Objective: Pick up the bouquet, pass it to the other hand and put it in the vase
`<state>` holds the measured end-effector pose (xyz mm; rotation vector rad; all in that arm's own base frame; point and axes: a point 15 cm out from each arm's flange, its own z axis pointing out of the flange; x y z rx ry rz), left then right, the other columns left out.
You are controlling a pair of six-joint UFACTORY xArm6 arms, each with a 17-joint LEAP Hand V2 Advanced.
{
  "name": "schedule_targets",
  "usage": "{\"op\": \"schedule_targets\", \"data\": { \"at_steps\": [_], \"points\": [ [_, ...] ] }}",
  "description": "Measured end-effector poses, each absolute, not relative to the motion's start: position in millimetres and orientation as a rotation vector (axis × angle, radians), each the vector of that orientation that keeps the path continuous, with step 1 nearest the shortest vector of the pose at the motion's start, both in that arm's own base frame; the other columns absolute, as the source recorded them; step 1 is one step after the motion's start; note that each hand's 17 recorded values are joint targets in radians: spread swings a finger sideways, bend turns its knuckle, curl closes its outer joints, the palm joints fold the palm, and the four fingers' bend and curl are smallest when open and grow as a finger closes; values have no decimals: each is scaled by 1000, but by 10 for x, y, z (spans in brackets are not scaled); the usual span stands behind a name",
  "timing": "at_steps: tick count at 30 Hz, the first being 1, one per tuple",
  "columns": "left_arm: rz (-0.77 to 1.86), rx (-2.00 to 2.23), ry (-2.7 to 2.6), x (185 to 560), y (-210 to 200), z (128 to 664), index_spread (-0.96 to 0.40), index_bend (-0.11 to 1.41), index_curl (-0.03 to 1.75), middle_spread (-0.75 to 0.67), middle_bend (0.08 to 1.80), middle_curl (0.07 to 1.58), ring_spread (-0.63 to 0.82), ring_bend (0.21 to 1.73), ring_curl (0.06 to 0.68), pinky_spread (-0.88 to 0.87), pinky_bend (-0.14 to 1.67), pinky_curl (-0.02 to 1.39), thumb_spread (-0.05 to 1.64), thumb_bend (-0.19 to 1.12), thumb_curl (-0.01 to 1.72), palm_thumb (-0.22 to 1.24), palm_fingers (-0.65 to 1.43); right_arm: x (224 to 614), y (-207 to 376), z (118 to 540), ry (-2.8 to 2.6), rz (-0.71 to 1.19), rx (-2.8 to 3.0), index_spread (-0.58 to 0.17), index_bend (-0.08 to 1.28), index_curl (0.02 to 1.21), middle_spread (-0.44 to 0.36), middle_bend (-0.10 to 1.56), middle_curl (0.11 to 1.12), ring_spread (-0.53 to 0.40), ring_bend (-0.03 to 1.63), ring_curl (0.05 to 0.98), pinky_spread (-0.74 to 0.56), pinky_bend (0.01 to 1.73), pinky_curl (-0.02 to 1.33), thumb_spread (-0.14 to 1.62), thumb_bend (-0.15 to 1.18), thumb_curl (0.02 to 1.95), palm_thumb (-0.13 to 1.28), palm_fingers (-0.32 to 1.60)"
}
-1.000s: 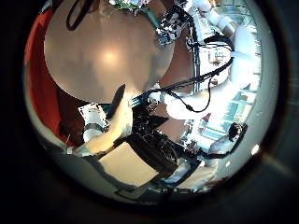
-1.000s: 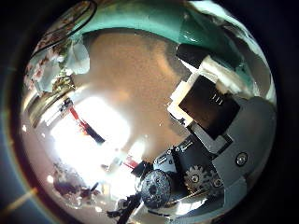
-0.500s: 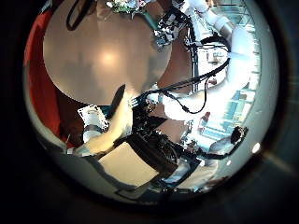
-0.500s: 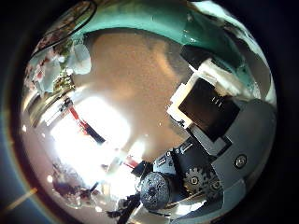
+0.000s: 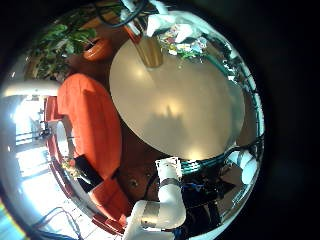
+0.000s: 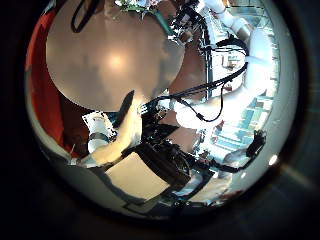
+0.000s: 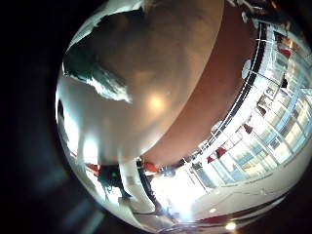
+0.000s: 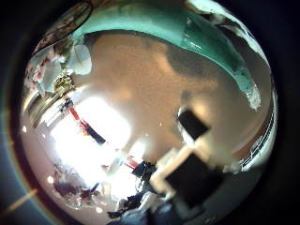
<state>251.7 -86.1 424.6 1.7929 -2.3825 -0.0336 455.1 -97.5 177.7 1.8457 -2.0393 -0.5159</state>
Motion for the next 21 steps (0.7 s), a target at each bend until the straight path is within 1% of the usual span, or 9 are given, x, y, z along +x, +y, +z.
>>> {"op": "schedule_targets", "data": {
  "at_steps": [1, 3, 7, 11, 14, 16, 18, 21],
  "points": [
    [-34, 1791, -2381, 2513, -866, 4237, -35, 197, 436, 313, 186, 316, 514, 424, 188, 494, 184, 269, 1123, -21, 350, 416, 235, 4551, -975, 1777, -2039, -516, 1846, -347, 404, 550, -33, 670, 512, -11, 980, 496, 110, 977, 574, 1085, -53, 629, 582, -145],
    [-37, 1788, -2379, 2509, -867, 4220, -35, 197, 436, 314, 186, 316, 514, 424, 188, 494, 184, 269, 1123, -21, 350, 416, 235, 4551, -975, 1777, -2039, -516, 1846, -344, 336, 504, 12, 587, 470, 64, 880, 442, 225, 908, 526, 1084, -49, 584, 541, -146],
    [-39, 1787, -2377, 2511, -862, 4214, -35, 197, 436, 314, 186, 316, 515, 424, 189, 494, 184, 269, 1123, -21, 350, 416, 235, 4551, -975, 1777, -2039, -516, 1846, -332, 246, 448, 61, 478, 414, 152, 757, 375, 357, 798, 455, 1083, -40, 515, 497, -68],
    [-39, 1793, -2376, 2511, -856, 4229, -35, 197, 436, 314, 186, 316, 515, 423, 189, 494, 184, 269, 1123, -21, 350, 416, 235, 4551, -975, 1777, -2039, -516, 1846, -329, 200, 417, 87, 413, 382, 191, 679, 333, 416, 720, 405, 1081, -32, 467, 472, -15],
    [-38, 1795, -2373, 2509, -858, 4230, -35, 198, 437, 315, 187, 316, 516, 424, 189, 490, 182, 268, 1123, -21, 350, 416, 234, 4551, -975, 1777, -2039, -516, 1846, -350, 199, 403, 43, 400, 371, 203, 630, 306, 441, 670, 372, 1083, -19, 449, 490, 57],
    [-38, 1800, -2368, 2502, -864, 4232, -35, 198, 437, 315, 187, 316, 516, 424, 190, 489, 182, 267, 1123, -21, 350, 416, 234, 4551, -975, 1777, -2039, -516, 1846, -367, 201, 398, 32, 399, 367, 205, 607, 289, 456, 639, 352, 1086, -17, 440, 510, 110],
    [-26, 1801, -2366, 2485, -886, 4251, -35, 198, 437, 313, 185, 317, 516, 424, 190, 488, 183, 267, 1123, -21, 350, 416, 233, 4551, -975, 1777, -2039, -516, 1846, -368, 193, 395, 25, 385, 362, 207, 591, 282, 465, 619, 342, 1083, -14, 437, 535, 124],
    [-12, 1806, -2364, 2448, -893, 4271, -35, 198, 437, 313, 185, 317, 516, 424, 190, 487, 183, 267, 1123, -21, 350, 416, 233, 4551, -975, 1777, -2039, -516, 1846, -353, 180, 388, 40, 356, 354, 218, 566, 274, 470, 586, 329, 1086, -20, 428, 549, 105]
  ]
}}
